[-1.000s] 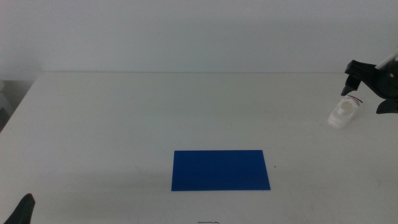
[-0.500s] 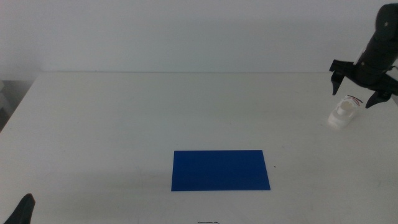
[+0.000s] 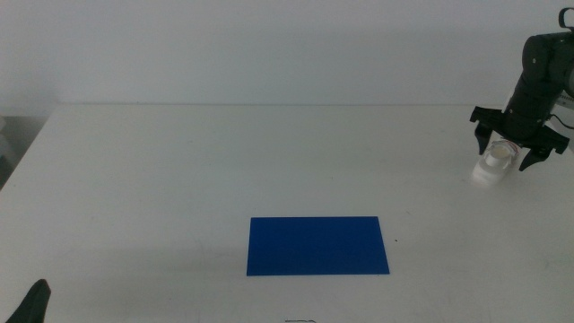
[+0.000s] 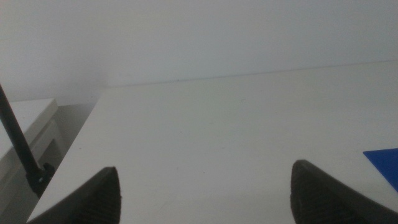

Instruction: Use one arm to grab the shoe from the table and place it on the mat.

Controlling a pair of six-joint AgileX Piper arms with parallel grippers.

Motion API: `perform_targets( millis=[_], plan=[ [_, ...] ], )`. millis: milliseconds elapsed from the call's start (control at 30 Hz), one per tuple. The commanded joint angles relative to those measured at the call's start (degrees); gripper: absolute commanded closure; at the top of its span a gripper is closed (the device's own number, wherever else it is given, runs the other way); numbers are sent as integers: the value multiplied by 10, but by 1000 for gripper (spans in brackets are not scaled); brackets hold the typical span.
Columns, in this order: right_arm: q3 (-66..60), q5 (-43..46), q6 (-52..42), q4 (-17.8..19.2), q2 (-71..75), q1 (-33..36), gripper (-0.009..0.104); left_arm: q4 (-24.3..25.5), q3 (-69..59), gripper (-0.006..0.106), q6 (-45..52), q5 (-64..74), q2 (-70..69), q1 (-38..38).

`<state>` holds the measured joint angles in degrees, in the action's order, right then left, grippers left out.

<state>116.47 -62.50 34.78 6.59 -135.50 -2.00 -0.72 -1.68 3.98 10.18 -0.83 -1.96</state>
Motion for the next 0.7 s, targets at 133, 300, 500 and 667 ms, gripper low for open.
perform_targets(
  millis=[133,300,500,667],
  plan=[
    [20,-1,-34,13,42,-7,91,-5,2,7,-8,-47,-11,-2],
    [20,-40,-55,1,65,-3,96,-5,2,7,-8,-47,-11,-2],
    [-28,-86,-3,43,129,63,96,-5,2,7,-8,-47,-11,-2],
    [-66,-81,51,66,191,185,96,-5,2,7,-8,-47,-11,-2]
  ],
)
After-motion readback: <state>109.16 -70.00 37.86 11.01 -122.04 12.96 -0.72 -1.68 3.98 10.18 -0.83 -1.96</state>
